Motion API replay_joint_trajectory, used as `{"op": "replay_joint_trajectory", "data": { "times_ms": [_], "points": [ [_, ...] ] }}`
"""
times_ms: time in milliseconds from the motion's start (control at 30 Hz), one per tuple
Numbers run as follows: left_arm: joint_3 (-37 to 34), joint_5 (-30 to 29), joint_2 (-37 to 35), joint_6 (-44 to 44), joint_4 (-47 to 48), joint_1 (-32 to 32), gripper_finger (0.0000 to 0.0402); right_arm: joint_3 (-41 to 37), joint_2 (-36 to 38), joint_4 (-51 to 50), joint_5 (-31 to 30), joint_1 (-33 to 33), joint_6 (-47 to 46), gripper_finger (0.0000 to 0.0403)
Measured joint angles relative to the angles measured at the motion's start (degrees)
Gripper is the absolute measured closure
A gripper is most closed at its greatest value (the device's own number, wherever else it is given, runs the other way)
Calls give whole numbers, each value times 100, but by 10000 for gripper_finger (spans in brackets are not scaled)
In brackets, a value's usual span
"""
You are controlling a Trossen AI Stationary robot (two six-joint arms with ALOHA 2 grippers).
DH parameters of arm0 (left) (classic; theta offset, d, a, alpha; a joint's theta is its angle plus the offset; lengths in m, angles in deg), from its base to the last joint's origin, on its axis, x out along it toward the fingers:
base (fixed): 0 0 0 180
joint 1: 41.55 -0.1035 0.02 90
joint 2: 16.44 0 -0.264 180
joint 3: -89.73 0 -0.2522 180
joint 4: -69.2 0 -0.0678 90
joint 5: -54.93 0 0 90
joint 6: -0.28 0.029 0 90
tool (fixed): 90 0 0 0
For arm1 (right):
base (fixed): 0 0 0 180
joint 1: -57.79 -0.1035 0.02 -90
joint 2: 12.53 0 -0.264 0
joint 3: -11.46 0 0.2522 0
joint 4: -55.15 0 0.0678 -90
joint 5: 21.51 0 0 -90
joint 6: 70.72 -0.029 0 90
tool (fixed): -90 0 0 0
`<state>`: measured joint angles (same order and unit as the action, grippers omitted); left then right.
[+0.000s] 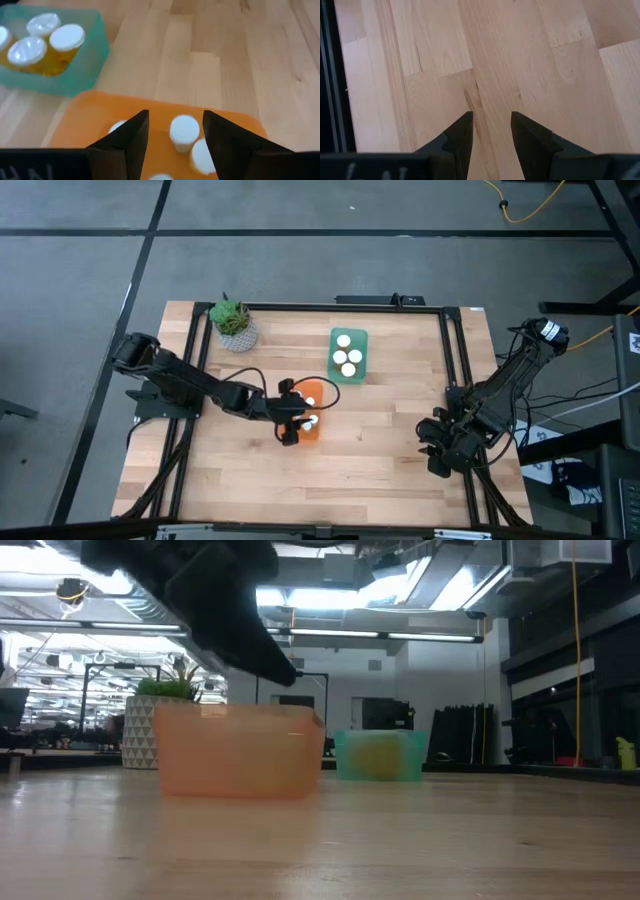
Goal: Pick and place medicine bottles into bin by pill shape (circle, oval)
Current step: Return to Home Position
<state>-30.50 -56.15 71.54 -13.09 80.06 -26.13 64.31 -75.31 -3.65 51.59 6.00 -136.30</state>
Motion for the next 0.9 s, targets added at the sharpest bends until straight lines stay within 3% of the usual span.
{"op": "replay_joint_trajectory", "data": {
  "times_ms": [100, 267, 367, 500, 667, 900],
  "points": [
    [388, -17, -70, -332, 874, 68, 223, 0, 0, -2, 0, -1, 1, 268],
    [1317, -62, -223, -1174, 3274, 356, 223, 0, 2, -4, 0, 0, 2, 268],
    [1773, -1, -264, -2038, 4742, 548, 223, 0, 0, -2, 0, -1, 2, 268],
    [1863, 556, -255, -3392, 6181, 754, 223, 0, 0, 13, 0, -2, 2, 268],
    [1453, 652, -255, -4033, 6224, 903, 223, 0, 0, 16, -1, -1, -4, 268],
    [511, 685, -253, -3862, 4807, 807, 223, 0, 0, 28, 0, -1, -7, 268]
  ]
}}
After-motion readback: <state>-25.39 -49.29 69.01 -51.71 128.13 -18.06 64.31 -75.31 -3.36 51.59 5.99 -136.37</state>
